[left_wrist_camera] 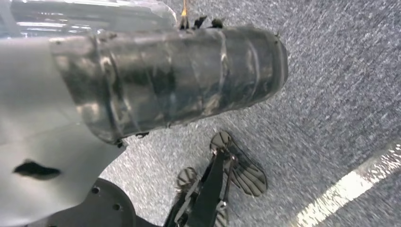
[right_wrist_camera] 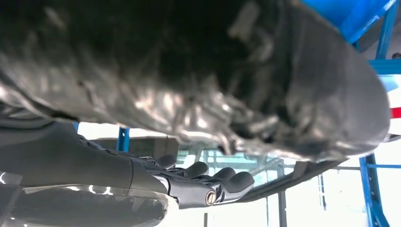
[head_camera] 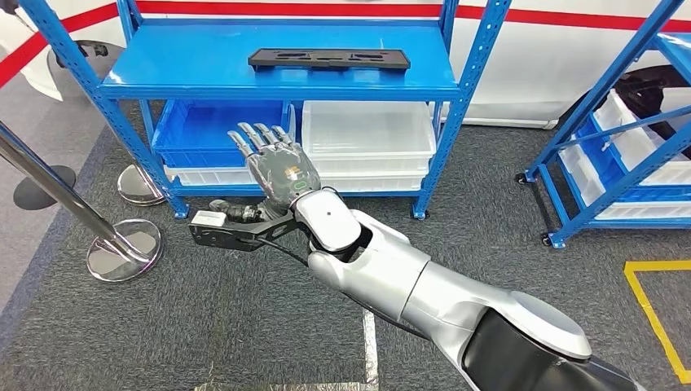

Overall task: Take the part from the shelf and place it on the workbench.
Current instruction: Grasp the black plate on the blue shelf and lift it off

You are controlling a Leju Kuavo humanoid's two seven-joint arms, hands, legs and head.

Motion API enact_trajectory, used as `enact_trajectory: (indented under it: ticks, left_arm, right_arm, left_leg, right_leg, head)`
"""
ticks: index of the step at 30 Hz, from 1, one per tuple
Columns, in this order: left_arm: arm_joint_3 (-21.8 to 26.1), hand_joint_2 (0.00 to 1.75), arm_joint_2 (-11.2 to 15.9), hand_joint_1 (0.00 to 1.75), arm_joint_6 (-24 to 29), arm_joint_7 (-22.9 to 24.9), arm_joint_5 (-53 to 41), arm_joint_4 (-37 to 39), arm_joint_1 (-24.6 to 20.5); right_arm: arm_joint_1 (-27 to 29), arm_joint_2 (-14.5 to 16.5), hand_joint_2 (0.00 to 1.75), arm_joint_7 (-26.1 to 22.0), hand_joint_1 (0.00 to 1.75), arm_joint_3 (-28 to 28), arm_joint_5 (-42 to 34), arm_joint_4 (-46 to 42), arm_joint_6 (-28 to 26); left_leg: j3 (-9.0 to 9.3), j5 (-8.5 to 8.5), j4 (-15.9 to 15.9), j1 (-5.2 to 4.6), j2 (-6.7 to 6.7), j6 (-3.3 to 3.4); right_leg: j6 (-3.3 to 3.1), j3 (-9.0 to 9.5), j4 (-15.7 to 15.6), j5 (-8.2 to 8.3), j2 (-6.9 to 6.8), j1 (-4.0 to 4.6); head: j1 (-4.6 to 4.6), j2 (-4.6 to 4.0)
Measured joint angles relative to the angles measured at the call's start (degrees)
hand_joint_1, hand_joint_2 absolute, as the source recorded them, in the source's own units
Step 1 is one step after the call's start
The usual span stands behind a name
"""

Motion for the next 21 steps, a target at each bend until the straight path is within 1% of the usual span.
enact_trajectory:
  ticks: [1,2,3,4,5,6,7,8,9,10,11,12,13,14,15,16,17,18,19,21]
  left_arm:
    - [-0.01,0.00,-0.01,0.00,-0.14,-0.12,-0.04,0.00,-0.02]
    - [-0.01,0.00,-0.02,0.00,-0.36,-0.31,-0.20,0.00,-0.06]
    - [-0.01,0.00,-0.03,0.00,-0.66,-0.62,-0.48,0.00,-0.11]
    - [-0.03,0.00,-0.20,0.00,-0.95,-1.07,-0.94,0.00,-0.12]
    - [-0.10,0.00,-0.45,0.00,-1.07,-1.57,-1.47,0.00,-0.14]
    - [-0.26,0.00,-0.78,0.00,-0.90,-2.01,-1.98,0.00,-0.18]
    - [-0.48,0.00,-1.19,0.00,-0.51,-2.32,-2.43,0.00,-0.22]
    - [-0.71,0.00,-1.54,0.00,-0.07,-2.49,-2.71,0.00,-0.29]
    - [-0.91,0.00,-1.88,0.00,0.28,-2.53,-2.90,-0.01,-0.37]
    - [-1.03,0.00,-2.18,0.00,0.47,-2.50,-2.98,-0.01,-0.45]
    - [-1.10,0.00,-2.43,0.00,0.52,-2.39,-3.03,-0.02,-0.52]
    - [-1.15,0.00,-2.60,0.00,0.51,-2.25,-3.09,-0.02,-0.58]
    - [-1.24,0.00,-2.70,0.00,0.48,-2.09,-3.21,-0.02,-0.62]
    - [-1.38,0.00,-2.75,0.00,0.43,-1.90,-3.38,-0.02,-0.61]
    - [-1.56,0.00,-2.77,0.00,0.39,-1.73,-3.54,-0.01,-0.58]
    - [-1.74,0.00,-2.76,0.00,0.35,-1.58,-3.75,-0.01,-0.53]
    - [-1.91,0.00,-2.77,0.00,0.30,-1.44,-3.91,0.00,-0.51]
    - [-2.06,0.00,-2.76,0.00,0.25,-1.34,-4.05,0.00,-0.56]
    - [-2.21,0.00,-2.76,0.00,0.20,-1.27,-4.20,0.00,-0.62]
    - [-2.47,0.00,-2.77,0.00,0.05,-1.16,-4.46,0.00,-0.70]
  right_arm:
    - [-0.02,-0.14,0.00,0.07,0.00,0.00,0.24,-0.01,0.16]
    - [-0.08,-0.28,0.00,0.15,0.00,0.00,0.43,-0.01,0.38]
    - [-0.16,-0.40,0.00,0.26,0.00,0.00,0.61,-0.02,0.59]
    - [-0.21,-0.50,0.00,0.45,0.00,0.00,0.80,-0.03,0.77]
    - [-0.25,-0.54,0.00,0.68,0.00,0.00,1.01,-0.03,0.94]
    - [-0.22,-0.53,0.00,0.86,0.00,0.00,1.21,-0.07,1.05]
    - [-0.14,-0.51,0.00,1.01,0.00,0.00,1.36,-0.15,1.14]
    - [-0.11,-0.48,0.00,1.08,0.00,0.00,1.46,-0.25,1.25]
    - [-0.11,-0.45,0.00,1.09,0.00,0.00,1.53,-0.37,1.37]
    - [-0.11,-0.44,0.00,1.10,0.00,0.00,1.56,-0.45,1.49]
    - [-0.08,-0.45,0.00,1.08,0.00,0.00,1.59,-0.48,1.60]
    - [0.02,-0.45,0.00,1.02,0.00,0.00,1.61,-0.50,1.71]
    - [0.16,-0.46,0.00,0.90,0.00,0.00,1.61,-0.49,1.79]
    - [0.26,-0.46,0.00,0.72,0.00,0.00,1.59,-0.48,1.84]
    - [0.29,-0.45,0.00,0.53,0.00,0.00,1.51,-0.48,1.88]
    - [0.27,-0.45,0.00,0.32,0.00,0.00,1.41,-0.48,1.90]
    - [0.21,-0.44,0.00,0.12,0.00,0.00,1.30,-0.48,1.90]
    - [0.12,-0.43,0.00,-0.08,0.00,0.00,1.20,-0.48,1.89]
    - [0.05,-0.42,0.00,-0.26,0.00,0.00,1.14,-0.48,1.86]
    - [-0.12,-0.40,0.00,-0.54,0.00,0.00,1.08,-0.48,1.84]
  left_leg:
    - [0.32,-0.30,0.04,0.04,-0.26,-0.12]
    - [0.55,-0.57,0.09,-0.05,-0.52,-0.29]
    - [0.63,-0.75,0.10,-0.08,-0.76,-0.52]
    - [0.61,-0.85,0.05,-0.07,-0.93,-0.79]
    - [0.58,-0.84,-0.10,-0.07,-1.10,-1.13]
    - [0.63,-0.88,-0.29,0.03,-1.18,-1.49]
    - [0.70,-1.08,-0.24,0.07,-0.91,-1.82]
    - [0.44,-1.63,0.56,0.06,-0.48,-2.10]
    - [-0.47,-2.62,2.60,0.07,-0.03,-2.33]
    - [-1.95,-3.81,5.50,0.12,0.44,-2.49]
    - [-4.17,-5.10,9.35,0.17,0.64,-2.65]
    - [-6.42,-5.86,12.84,0.24,0.73,-2.81]
    - [-8.02,-5.67,14.79,0.28,0.82,-2.97]
    - [-8.76,-4.43,14.87,0.33,0.92,-3.11]
    - [-8.12,-2.15,12.40,0.39,1.04,-3.23]
    - [-6.70,0.34,8.43,0.47,1.20,-3.31]
    - [-5.06,2.01,4.77,0.40,1.32,-3.33]
    - [-3.84,2.85,2.11,0.32,1.35,-3.09]
    - [-3.24,2.86,0.78,0.21,1.31,-2.75]
    - [-3.09,2.31,0.57,0.11,1.08,-1.81]
  right_leg:
    - [-0.23,1.41,-3.95,2.40,0.29,-0.02]
    - [-0.49,2.86,-7.51,4.06,0.58,0.05]
    - [-0.71,4.06,-10.13,4.80,0.81,0.13]
    - [-0.86,4.74,-11.57,4.84,0.95,0.27]
    - [-0.98,5.05,-11.96,4.54,0.94,0.40]
    - [-1.14,5.35,-12.37,4.45,0.90,0.30]
    - [-1.33,5.69,-12.78,4.50,0.88,0.16]
    - [-1.60,6.14,-13.17,4.49,0.83,-0.07]
    - [-1.85,6.66,-13.56,4.46,0.75,-0.29]
    - [-2.05,7.06,-13.72,4.32,0.67,-0.31]
    - [-2.23,7.33,-13.74,4.10,0.54,-0.28]
    - [-2.31,7.56,-13.70,3.88,0.45,-0.23]
    - [-2.35,7.80,-13.63,3.61,0.39,-0.20]
    - [-2.32,8.09,-13.53,3.28,0.37,-0.21]
    - [-2.21,8.44,-13.35,2.90,0.41,-0.26]
    - [-2.01,8.81,-13.11,2.44,0.44,-0.32]
    - [-1.69,9.04,-12.80,1.96,0.46,-0.24]
    - [-1.36,9.11,-12.53,1.56,0.46,-0.15]
    - [-1.03,9.10,-12.36,1.28,0.40,-0.02]
    - [-0.55,9.11,-12.40,1.03,0.28,0.13]
  head:
    - [0.02,0.00]
    - [0.00,0.00]
    - [0.02,0.00]
    - [0.02,0.00]
    - [0.04,0.00]
    - [0.09,0.00]
    - [0.07,0.00]
    - [-0.03,0.00]
    - [-0.19,0.00]
    - [-0.31,0.00]
    - [-0.40,0.00]
    - [-0.43,0.00]
    - [-0.42,0.00]
    - [-0.43,0.00]
    - [-0.44,0.00]
    - [-0.44,0.00]
    - [-0.49,0.00]
    - [-0.59,0.01]
    - [-0.61,0.01]
    - [-0.56,0.01]
